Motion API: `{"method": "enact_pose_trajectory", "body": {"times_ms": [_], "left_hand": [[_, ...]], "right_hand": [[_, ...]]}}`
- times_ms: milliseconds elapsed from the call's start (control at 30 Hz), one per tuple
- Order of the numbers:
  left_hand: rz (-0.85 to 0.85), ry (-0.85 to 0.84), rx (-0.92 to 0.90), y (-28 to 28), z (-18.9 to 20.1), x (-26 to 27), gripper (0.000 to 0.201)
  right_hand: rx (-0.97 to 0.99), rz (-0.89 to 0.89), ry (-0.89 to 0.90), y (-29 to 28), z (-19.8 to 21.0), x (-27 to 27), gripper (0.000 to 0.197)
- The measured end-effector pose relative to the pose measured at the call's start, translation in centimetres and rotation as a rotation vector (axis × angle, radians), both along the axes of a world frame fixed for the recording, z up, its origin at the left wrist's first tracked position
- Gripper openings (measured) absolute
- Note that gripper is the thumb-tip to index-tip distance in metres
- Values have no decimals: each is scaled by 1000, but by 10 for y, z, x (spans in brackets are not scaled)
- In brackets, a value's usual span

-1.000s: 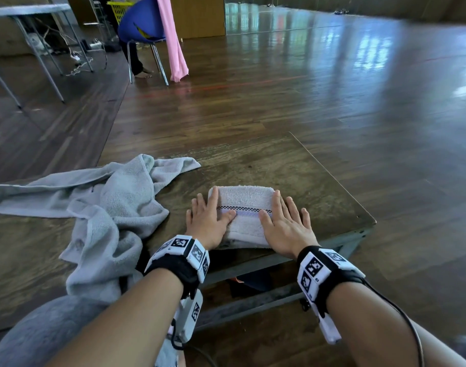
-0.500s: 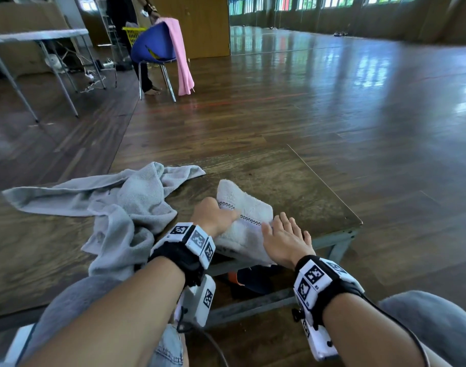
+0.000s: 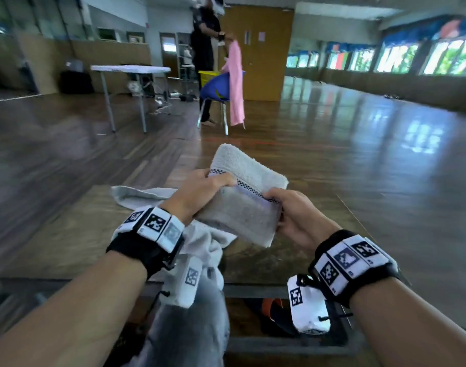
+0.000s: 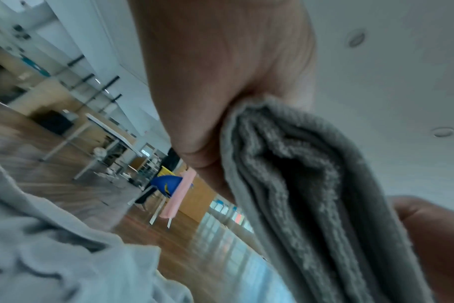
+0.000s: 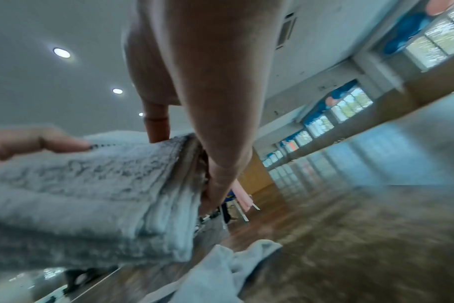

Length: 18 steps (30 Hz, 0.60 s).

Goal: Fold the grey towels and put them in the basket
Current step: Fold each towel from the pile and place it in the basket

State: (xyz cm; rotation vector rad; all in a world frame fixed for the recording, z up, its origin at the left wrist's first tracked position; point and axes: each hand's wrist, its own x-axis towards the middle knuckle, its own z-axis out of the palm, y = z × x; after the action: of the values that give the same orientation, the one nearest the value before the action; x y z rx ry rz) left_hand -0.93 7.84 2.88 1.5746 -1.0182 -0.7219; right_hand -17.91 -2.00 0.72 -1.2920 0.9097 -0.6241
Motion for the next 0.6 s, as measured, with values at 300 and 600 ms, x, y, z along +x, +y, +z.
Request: {"method": "enact_pose_trajectory", "body": {"times_ms": [300, 600], "left_hand": [[367, 171, -79, 141, -65, 128, 28], [579, 279, 238, 278, -215, 187, 28]], "right_hand": [[-223, 406, 136, 102, 30, 163, 9], [-182, 719, 424, 207, -93, 256, 11]]}}
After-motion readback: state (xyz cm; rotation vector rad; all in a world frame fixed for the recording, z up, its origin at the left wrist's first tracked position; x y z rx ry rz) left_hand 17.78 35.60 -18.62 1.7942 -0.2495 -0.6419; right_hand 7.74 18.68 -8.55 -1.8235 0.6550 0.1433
